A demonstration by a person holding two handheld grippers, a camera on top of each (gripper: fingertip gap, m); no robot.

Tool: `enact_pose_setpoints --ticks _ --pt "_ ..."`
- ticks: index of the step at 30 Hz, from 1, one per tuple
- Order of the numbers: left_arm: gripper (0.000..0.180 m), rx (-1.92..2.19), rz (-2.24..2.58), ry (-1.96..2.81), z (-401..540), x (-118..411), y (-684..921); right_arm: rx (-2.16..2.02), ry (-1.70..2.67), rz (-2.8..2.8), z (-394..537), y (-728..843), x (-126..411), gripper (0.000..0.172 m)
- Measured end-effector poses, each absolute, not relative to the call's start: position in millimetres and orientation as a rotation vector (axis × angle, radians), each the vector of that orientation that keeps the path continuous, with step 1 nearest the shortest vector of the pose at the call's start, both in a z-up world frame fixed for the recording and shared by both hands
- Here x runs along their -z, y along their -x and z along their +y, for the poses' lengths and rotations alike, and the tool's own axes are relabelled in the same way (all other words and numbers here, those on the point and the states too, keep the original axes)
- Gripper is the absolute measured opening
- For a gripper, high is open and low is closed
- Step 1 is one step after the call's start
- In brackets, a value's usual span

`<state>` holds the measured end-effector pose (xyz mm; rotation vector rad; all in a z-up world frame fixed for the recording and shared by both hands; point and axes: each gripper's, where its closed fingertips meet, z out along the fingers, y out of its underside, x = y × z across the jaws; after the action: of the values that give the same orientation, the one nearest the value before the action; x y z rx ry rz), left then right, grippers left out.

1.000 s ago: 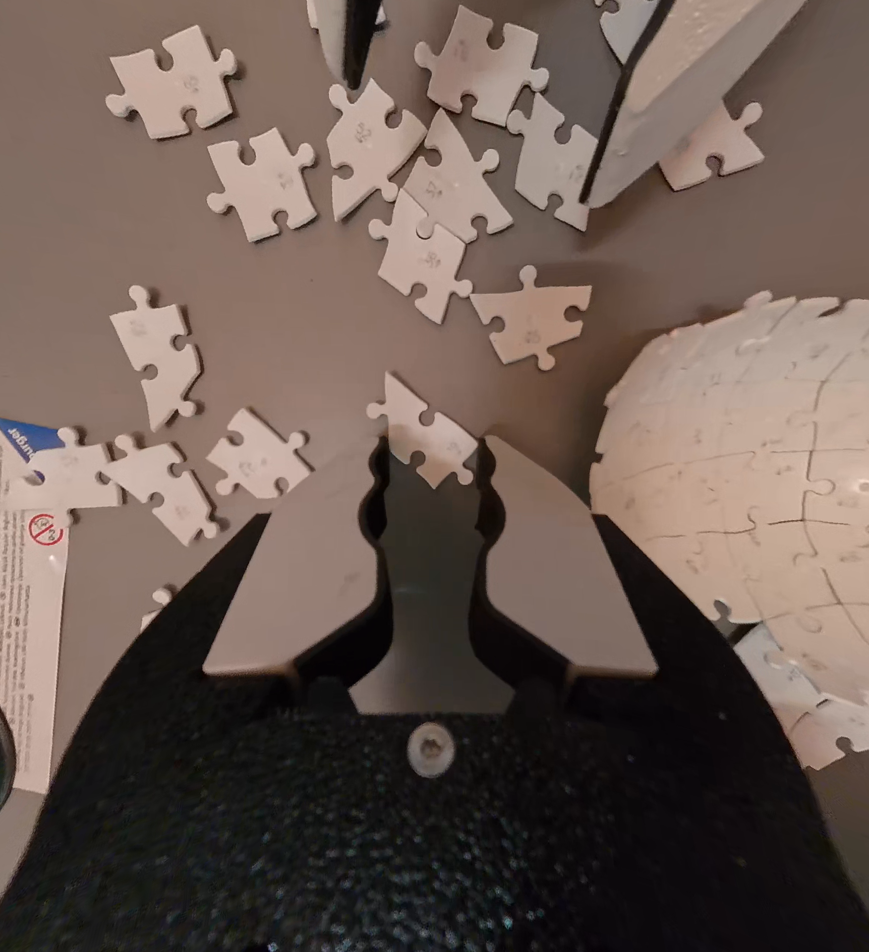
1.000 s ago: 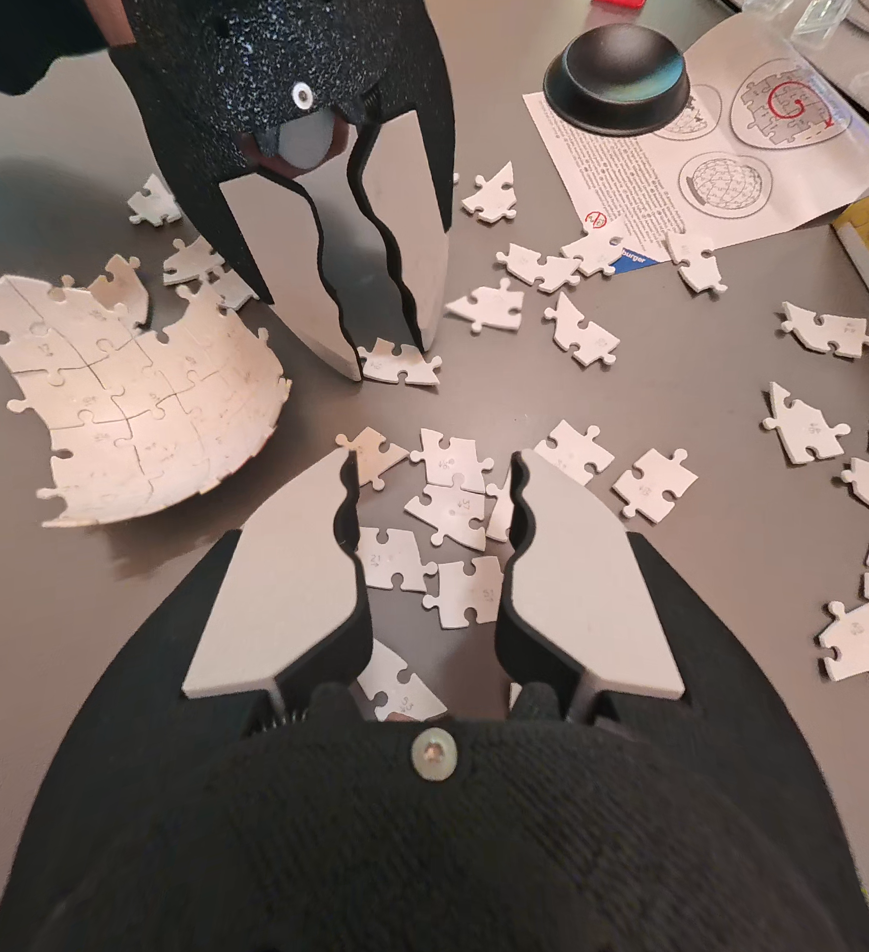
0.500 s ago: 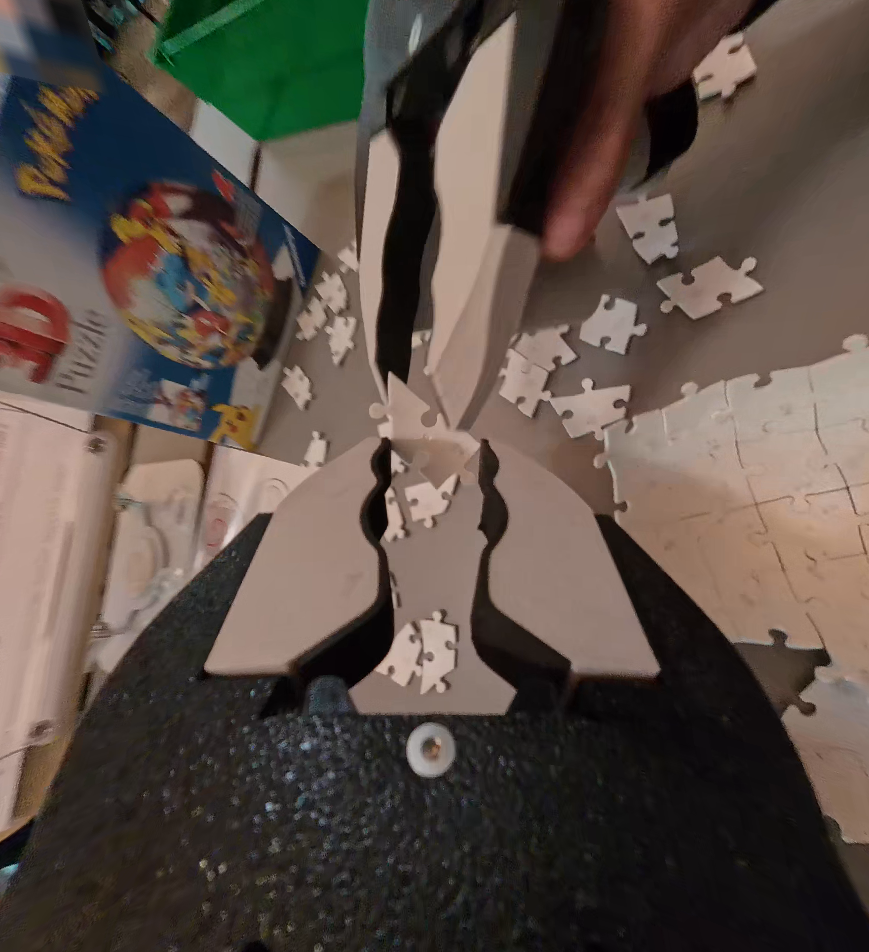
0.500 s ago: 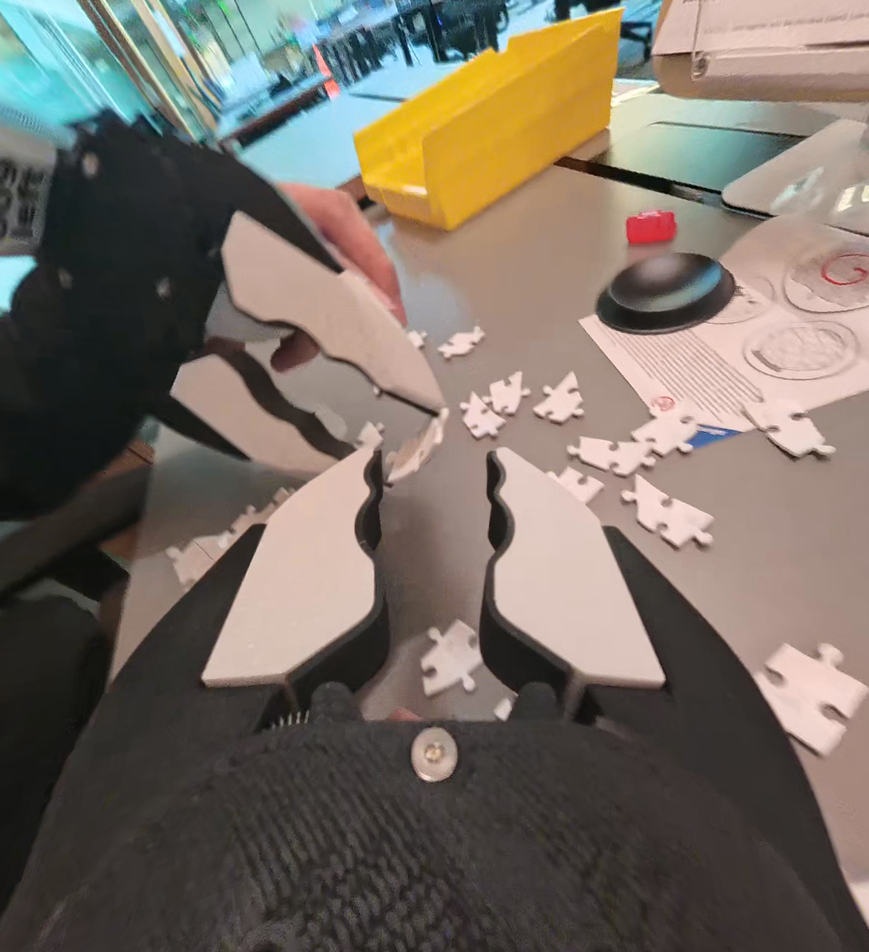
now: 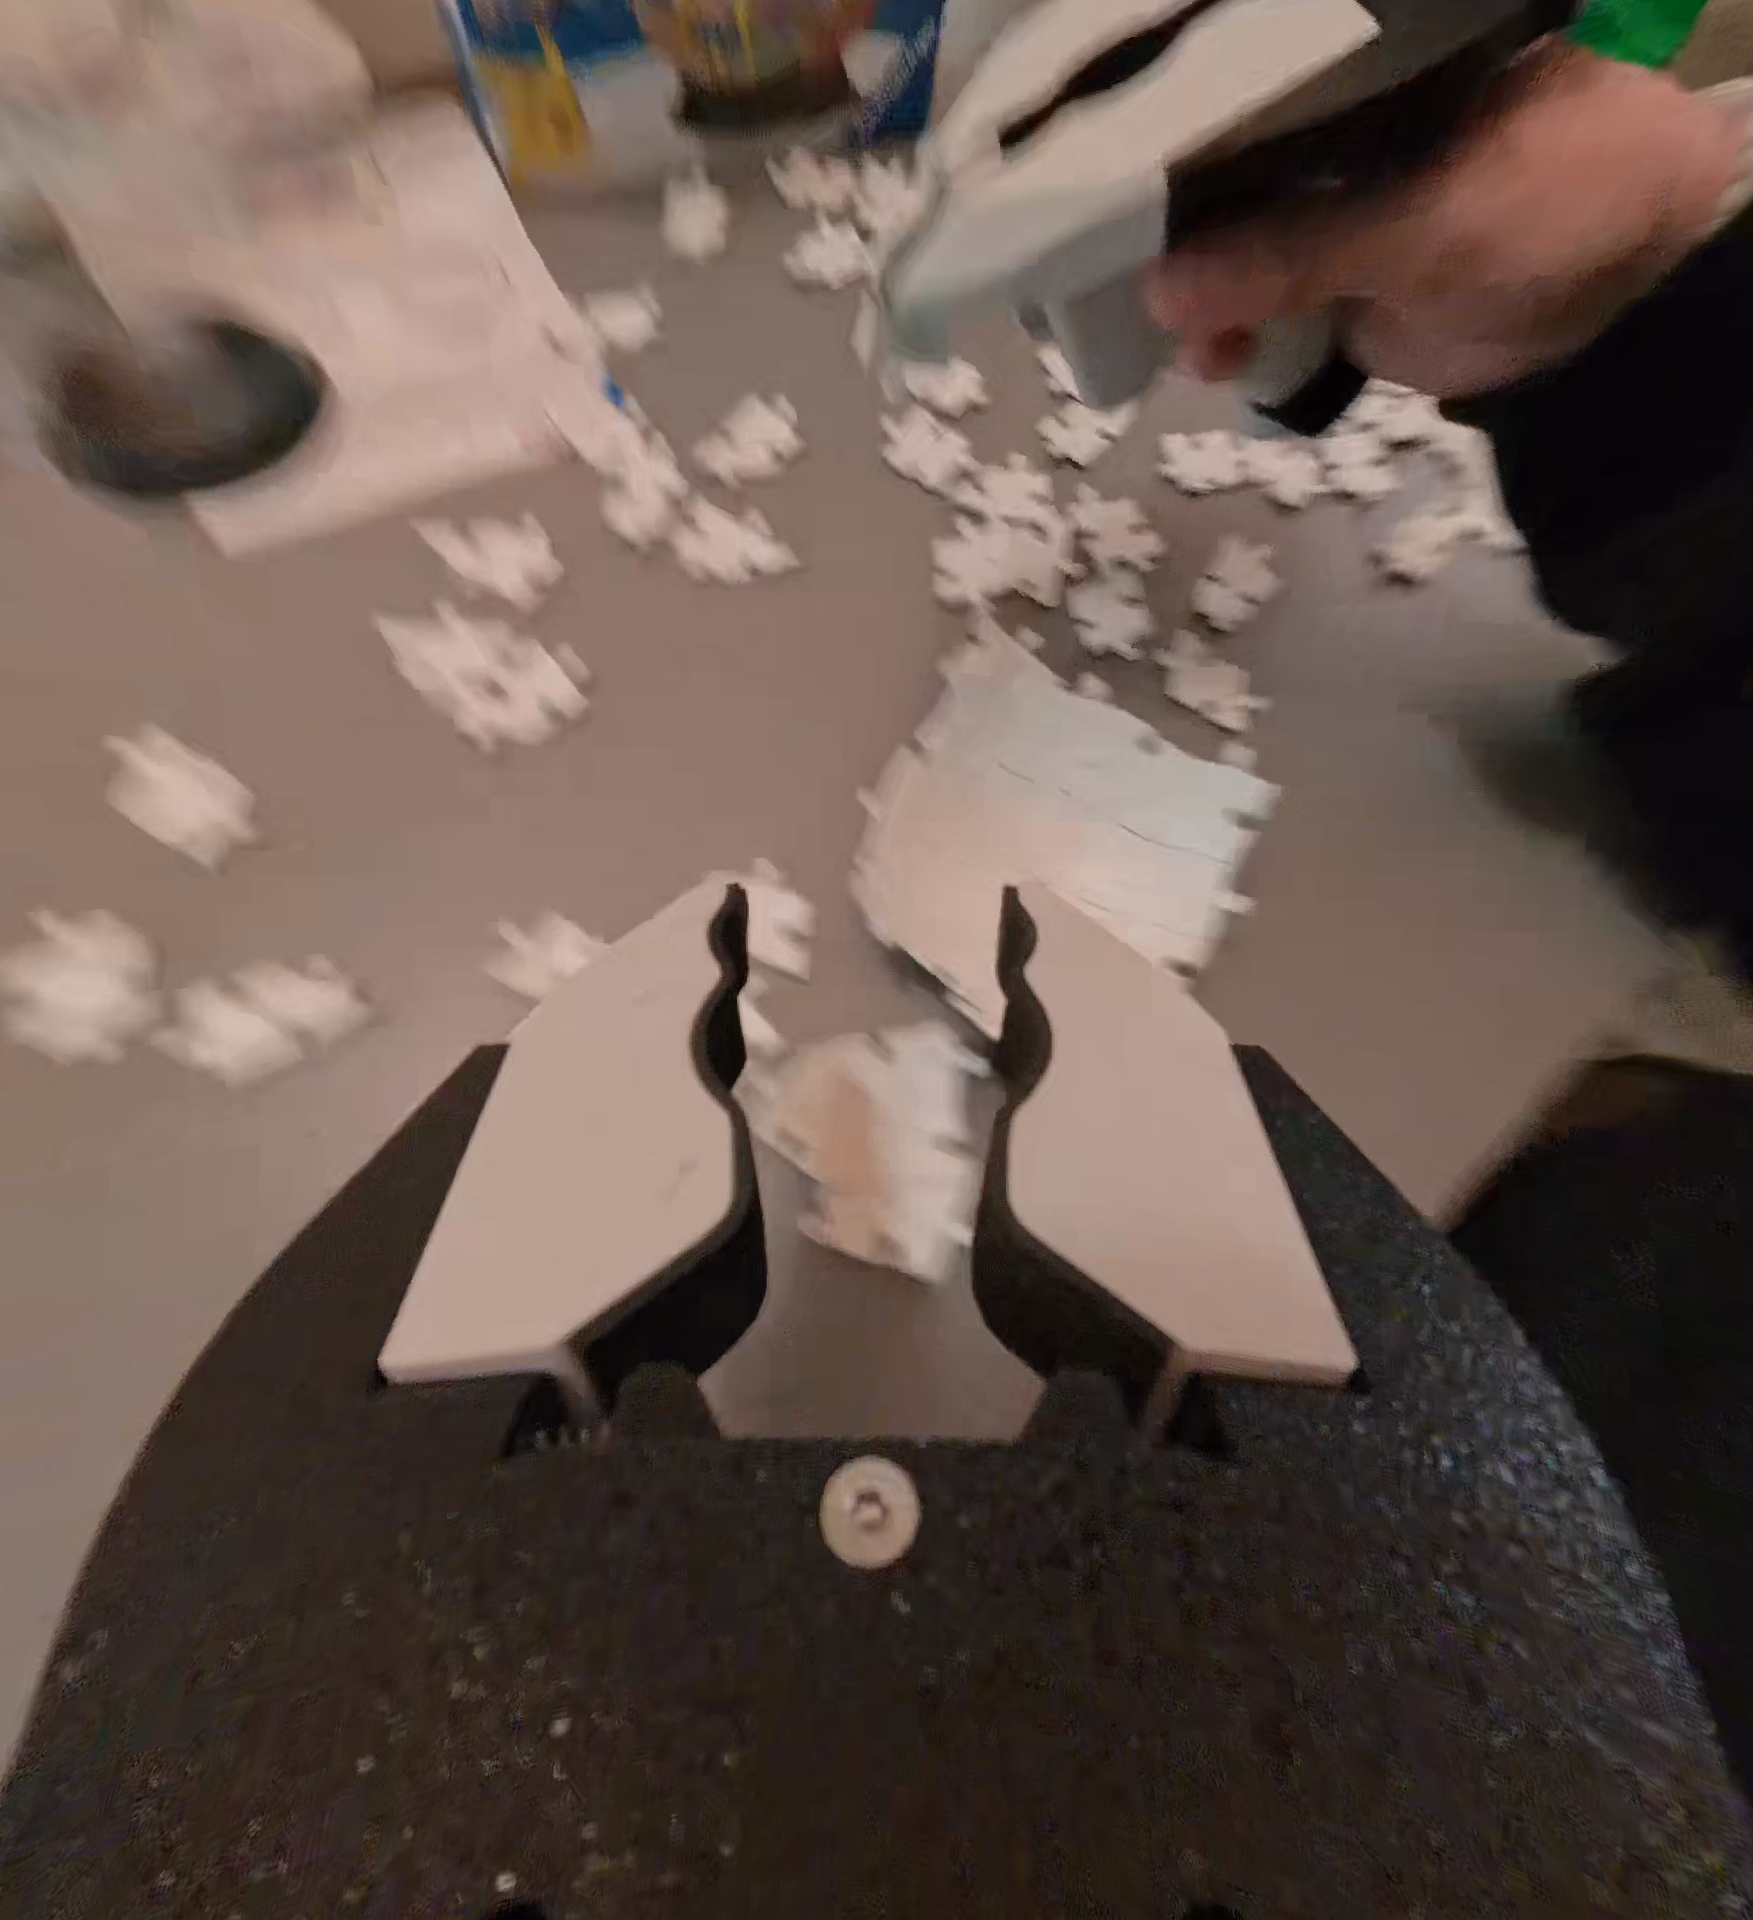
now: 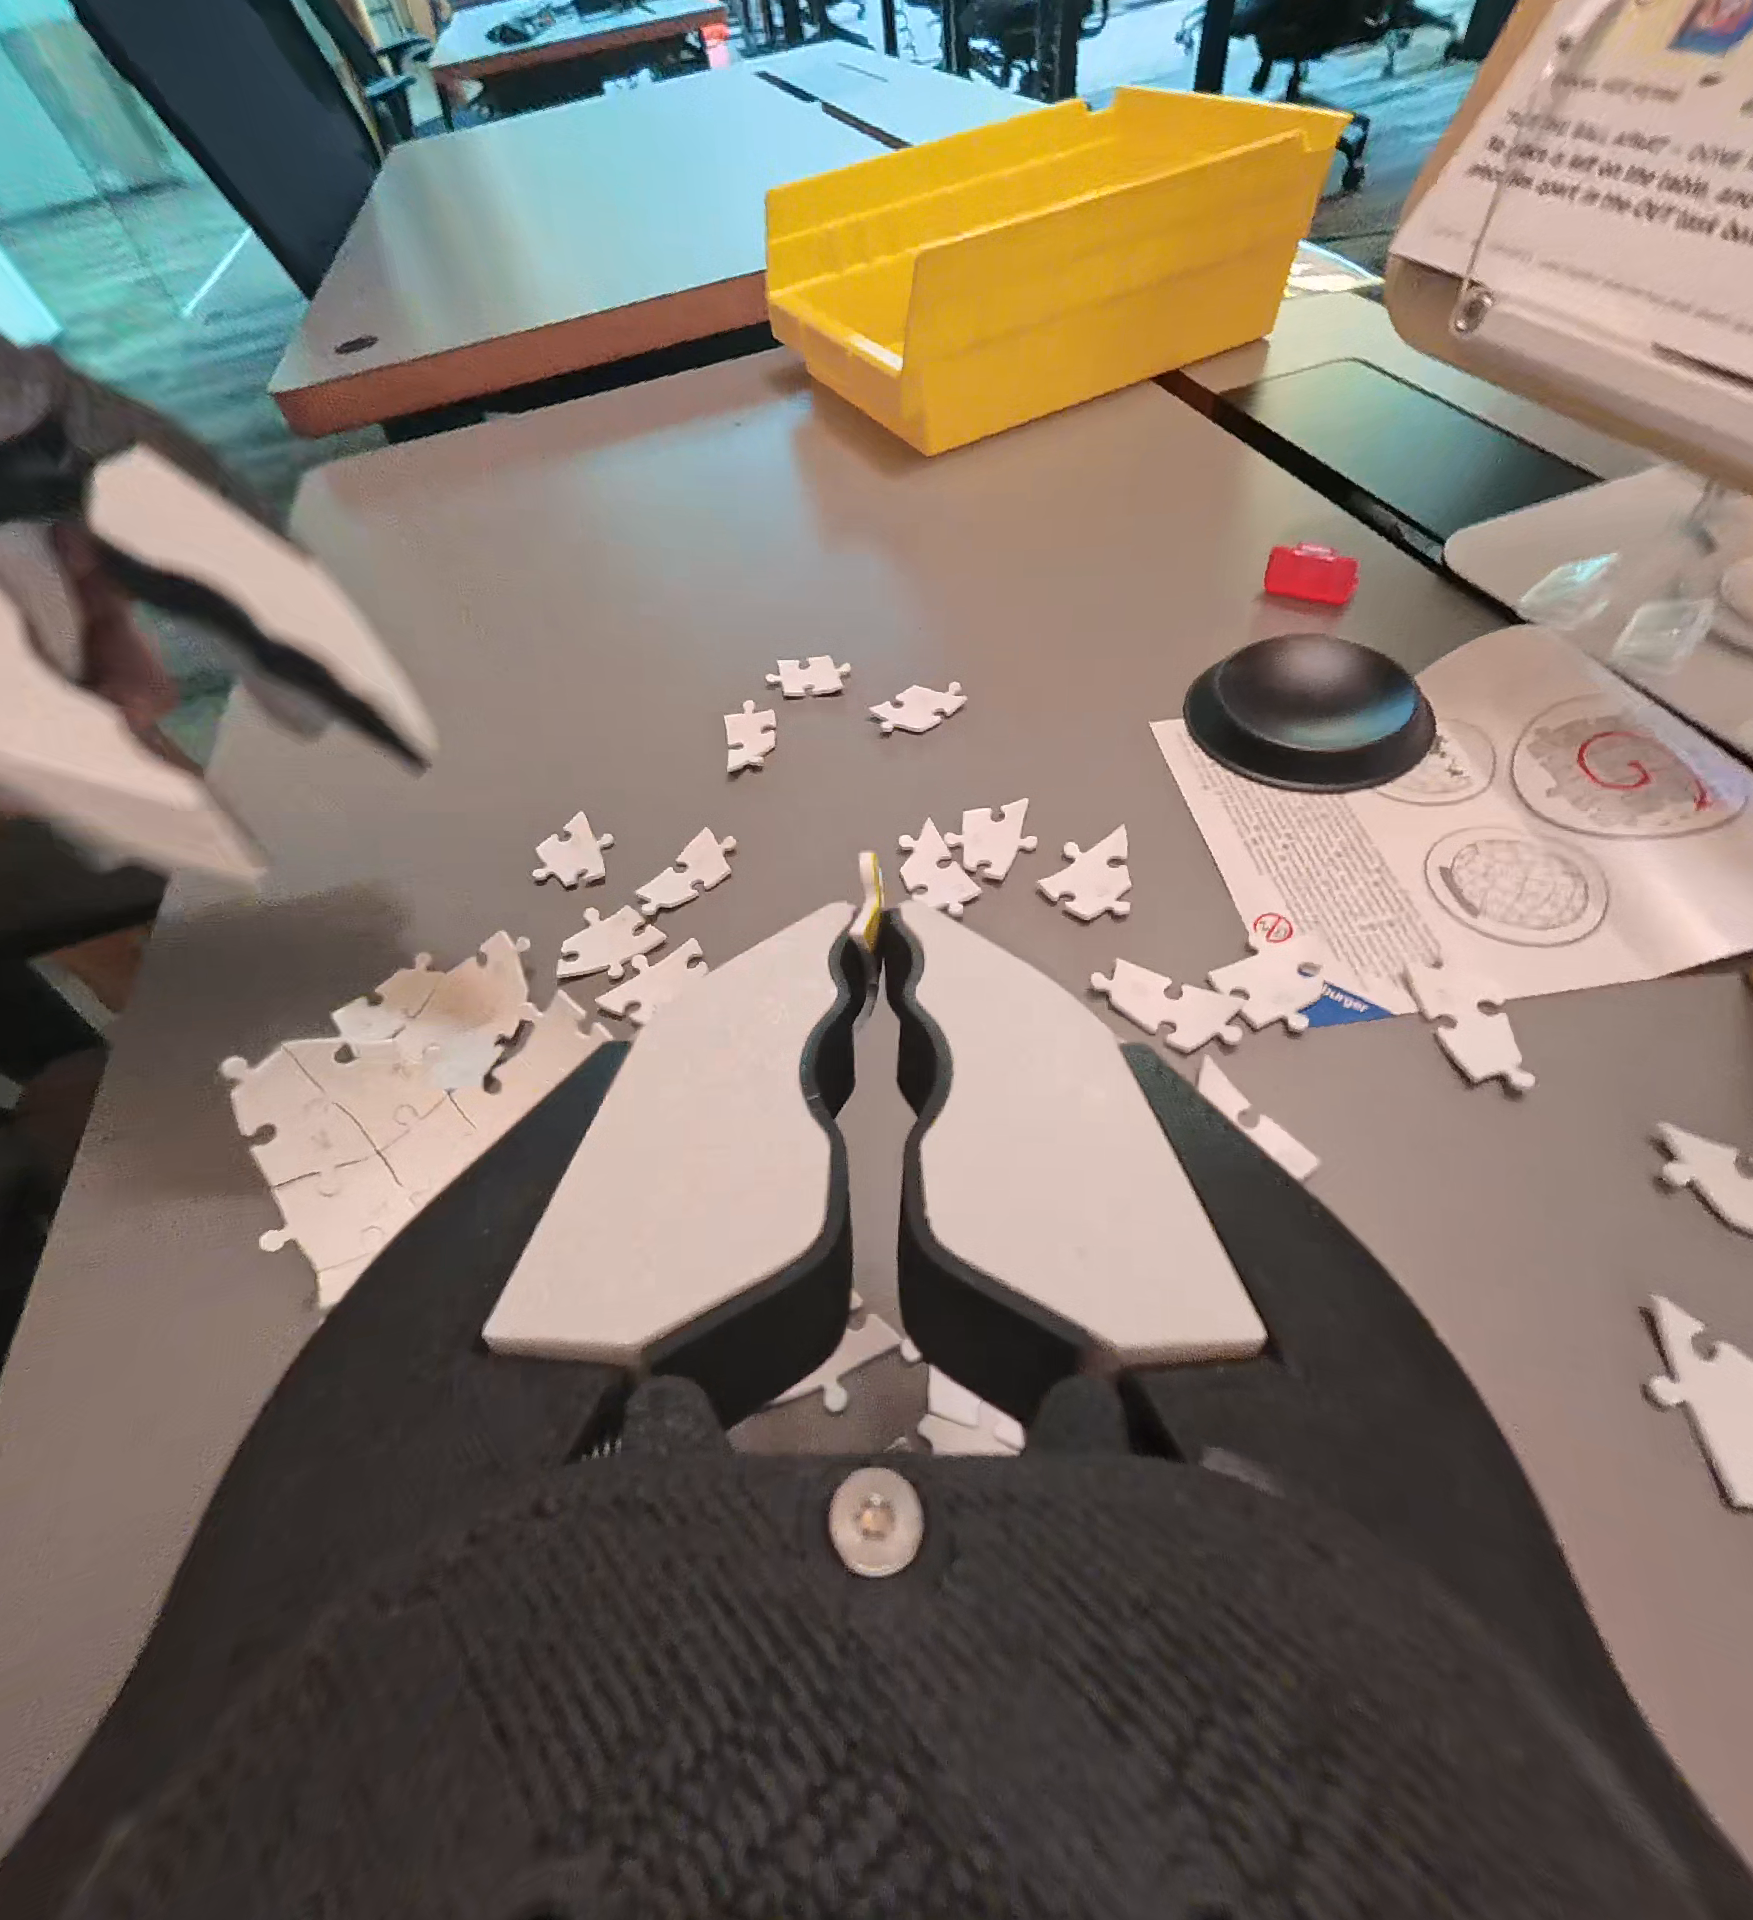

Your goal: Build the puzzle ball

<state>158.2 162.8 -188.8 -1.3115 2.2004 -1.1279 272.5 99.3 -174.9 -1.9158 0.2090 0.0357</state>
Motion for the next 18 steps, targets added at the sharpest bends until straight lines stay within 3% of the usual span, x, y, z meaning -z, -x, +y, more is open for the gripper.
enact_pose_setpoints --ticks 9,18 --pt "0.049 1.429 2.058 1.988 100.4 252.2 -91.2 -0.129 1.977 0.081 140.9 -261.8 173.9 0.002" --pt "0.035 1.395 1.986 2.009 116.1 268.2 -128.6 -0.189 2.002 0.042 124.3 -243.5 176.9 0.002"
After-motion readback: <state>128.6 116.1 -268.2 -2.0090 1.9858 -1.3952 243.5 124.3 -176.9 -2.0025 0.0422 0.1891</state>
